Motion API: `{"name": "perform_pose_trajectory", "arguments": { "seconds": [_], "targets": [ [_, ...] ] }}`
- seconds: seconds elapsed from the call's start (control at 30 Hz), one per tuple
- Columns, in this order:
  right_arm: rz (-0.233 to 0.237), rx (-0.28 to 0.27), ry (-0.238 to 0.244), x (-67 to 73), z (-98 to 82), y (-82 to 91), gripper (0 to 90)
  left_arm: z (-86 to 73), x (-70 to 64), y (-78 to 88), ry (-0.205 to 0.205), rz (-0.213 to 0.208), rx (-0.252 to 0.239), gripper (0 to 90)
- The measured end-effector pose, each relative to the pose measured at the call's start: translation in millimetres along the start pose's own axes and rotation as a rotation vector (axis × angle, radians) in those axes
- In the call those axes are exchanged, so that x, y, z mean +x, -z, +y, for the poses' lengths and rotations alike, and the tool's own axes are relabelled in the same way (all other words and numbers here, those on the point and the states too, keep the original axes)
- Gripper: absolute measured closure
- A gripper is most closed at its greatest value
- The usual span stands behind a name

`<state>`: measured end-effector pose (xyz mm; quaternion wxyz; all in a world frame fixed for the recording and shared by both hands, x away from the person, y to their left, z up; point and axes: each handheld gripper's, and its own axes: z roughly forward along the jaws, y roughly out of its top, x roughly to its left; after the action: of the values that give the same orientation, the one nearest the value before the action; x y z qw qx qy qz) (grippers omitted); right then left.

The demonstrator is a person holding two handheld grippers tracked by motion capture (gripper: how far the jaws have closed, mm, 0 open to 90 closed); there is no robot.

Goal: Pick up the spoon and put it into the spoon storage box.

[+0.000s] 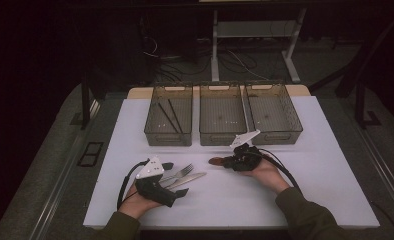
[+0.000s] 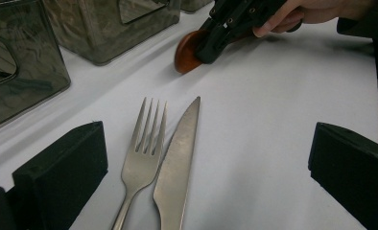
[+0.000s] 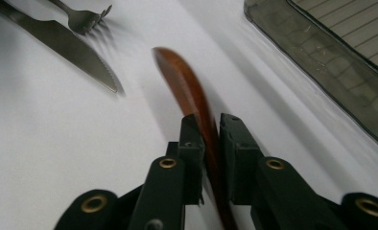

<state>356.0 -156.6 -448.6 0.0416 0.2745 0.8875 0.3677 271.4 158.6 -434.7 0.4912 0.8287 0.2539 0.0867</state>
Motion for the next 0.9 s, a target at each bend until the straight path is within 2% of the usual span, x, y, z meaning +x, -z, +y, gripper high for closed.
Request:
{"name": "perform_pose_trajectory", "arguments": {
  "seconds": [0.3,0.67,0.9],
  "targets": [
    [-0.002,0.002,-0.006,0.2,-0.5,0.7,81.1,-0.3,-1.6,-1.1,-0.011,-0.004,0.015,0.0],
    [-0.014,0.020,-0.026,-0.7,-0.4,3.9,81.1,-0.3,-2.5,-1.0,-0.011,-0.011,0.007,0.0],
    [-0.009,0.005,-0.044,-3.2,0.4,11.5,81.0,-0.2,-2.6,-0.9,-0.009,-0.012,0.004,0.0]
  ]
}}
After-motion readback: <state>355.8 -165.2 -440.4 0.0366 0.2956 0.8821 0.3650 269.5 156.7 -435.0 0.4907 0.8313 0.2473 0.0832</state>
